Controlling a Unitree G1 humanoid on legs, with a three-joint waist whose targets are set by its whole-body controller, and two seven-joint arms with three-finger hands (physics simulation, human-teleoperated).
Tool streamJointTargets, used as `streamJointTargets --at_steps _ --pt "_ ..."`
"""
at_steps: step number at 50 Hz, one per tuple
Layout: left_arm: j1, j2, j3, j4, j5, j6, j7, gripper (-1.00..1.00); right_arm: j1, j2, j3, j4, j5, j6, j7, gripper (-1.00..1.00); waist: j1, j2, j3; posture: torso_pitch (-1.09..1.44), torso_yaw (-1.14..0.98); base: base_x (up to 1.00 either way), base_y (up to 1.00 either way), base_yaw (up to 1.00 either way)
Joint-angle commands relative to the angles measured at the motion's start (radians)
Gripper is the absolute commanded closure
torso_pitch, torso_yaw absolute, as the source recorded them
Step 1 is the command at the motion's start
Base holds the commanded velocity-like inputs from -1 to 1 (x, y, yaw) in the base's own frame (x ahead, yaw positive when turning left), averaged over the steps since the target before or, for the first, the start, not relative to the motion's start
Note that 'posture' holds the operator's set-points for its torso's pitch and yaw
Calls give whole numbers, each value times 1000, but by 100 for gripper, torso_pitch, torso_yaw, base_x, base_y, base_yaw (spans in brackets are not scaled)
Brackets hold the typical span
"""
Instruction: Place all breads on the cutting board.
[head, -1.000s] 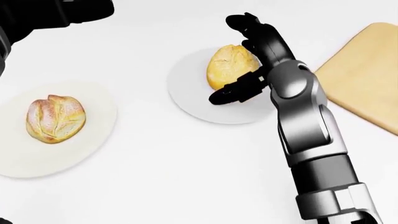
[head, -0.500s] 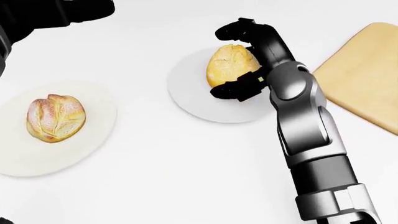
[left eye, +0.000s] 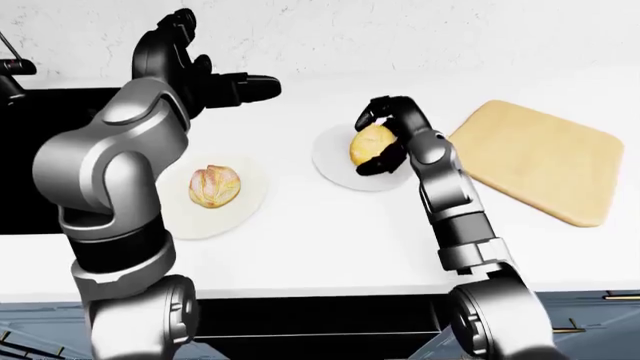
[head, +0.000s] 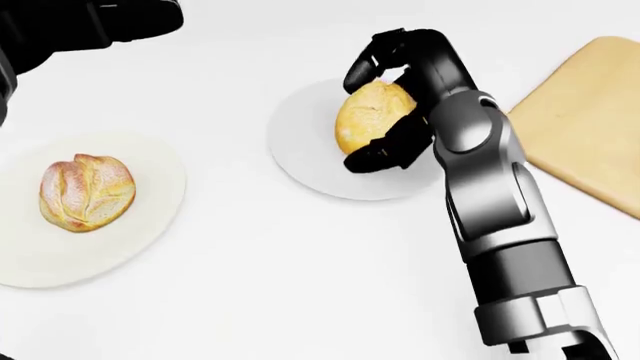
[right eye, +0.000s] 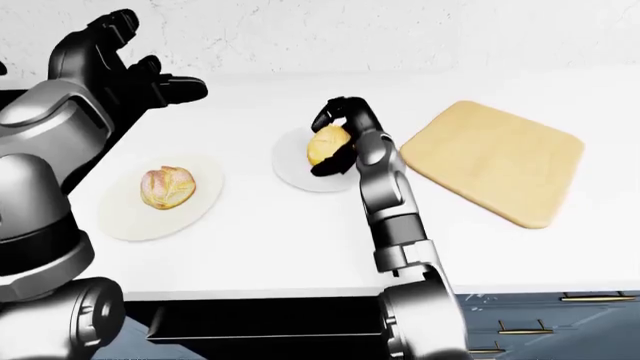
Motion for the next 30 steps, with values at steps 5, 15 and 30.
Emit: streamJointTargets --at_steps 5,15,30 --pt "-40 15 10 -25 -1 -25 0 -100 -81 -19 -2 -73 -1 28 20 100 0 1 -29 0 0 0 0 0" --pt "19 88 45 -123 -13 41 -51 -100 -214 -63 -11 -170 -24 188 111 100 -3 7 -20 0 0 0 0 0" --pt "336 318 174 -422 59 125 -367 -100 -304 -106 -24 -135 -28 209 136 100 -6 27 -9 0 0 0 0 0"
